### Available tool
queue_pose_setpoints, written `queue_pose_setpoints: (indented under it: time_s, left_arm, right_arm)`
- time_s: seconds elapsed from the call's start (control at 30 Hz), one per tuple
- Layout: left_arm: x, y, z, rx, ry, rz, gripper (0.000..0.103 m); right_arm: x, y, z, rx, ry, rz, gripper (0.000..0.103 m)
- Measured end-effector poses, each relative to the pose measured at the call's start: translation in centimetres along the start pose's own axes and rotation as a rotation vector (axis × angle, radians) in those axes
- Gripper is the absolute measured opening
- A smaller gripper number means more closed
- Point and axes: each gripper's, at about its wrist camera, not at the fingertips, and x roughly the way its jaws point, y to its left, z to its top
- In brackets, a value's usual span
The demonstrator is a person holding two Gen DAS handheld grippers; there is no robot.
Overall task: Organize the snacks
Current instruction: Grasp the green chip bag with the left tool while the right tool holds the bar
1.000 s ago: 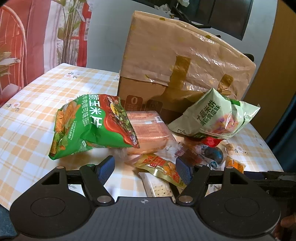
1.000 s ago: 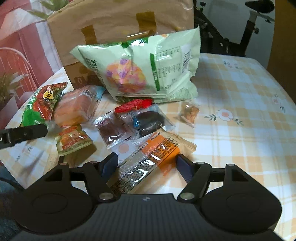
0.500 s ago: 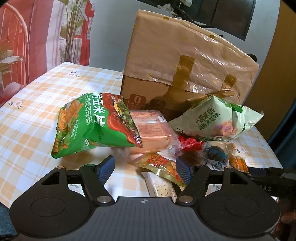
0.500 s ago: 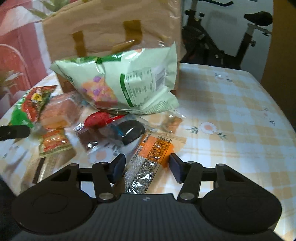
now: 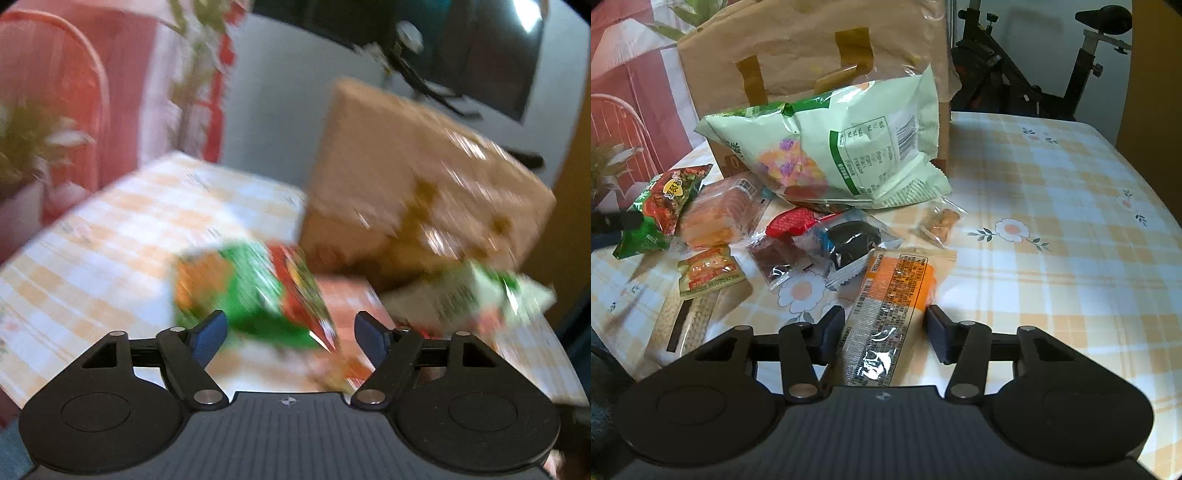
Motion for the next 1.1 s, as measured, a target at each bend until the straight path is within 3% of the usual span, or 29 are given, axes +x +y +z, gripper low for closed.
queue_pose_setpoints:
  time_s: [0.1,0.2,0.33,0.53,0.73,1.1]
  left_arm:
    - [0.7,1.4,1.7,-0.055,-0.035,0.053,0.091]
    - [2.8,2.3,2.9,-0.076,-0.004,0.042,0.092]
    - [5.3,2.0,3.3,-0.055,0.033,0.043,0.092]
    - [8.0,1.2,2.1,0.010,0.086,0.108,0.091]
    - [6.6,0.9,1.6,0.084,0.049,0.132,0.078]
    - [1.5,-0.1,1.2,0.053,-0.017,0.048,0.078]
  right_arm:
    - [0.0,0.0,-0.1,0.000,-0.004,0.002,0.051]
    - [0.0,0.0,-0.1,-0.003,-0.007,0.002,0.051]
    - [0.0,-0.1,-0.1,-0.004,-0.009,0.001,0.051]
    - [0.1,0.0,-0.2,-0.009,-0.012,0.000,0.051]
    - [0.2,0.0,-0.2,-0.013,-0.018,-0.002,0.051]
    - [0.2,-0.1,-0.2,-0.001,-0.019,0.002,0.051]
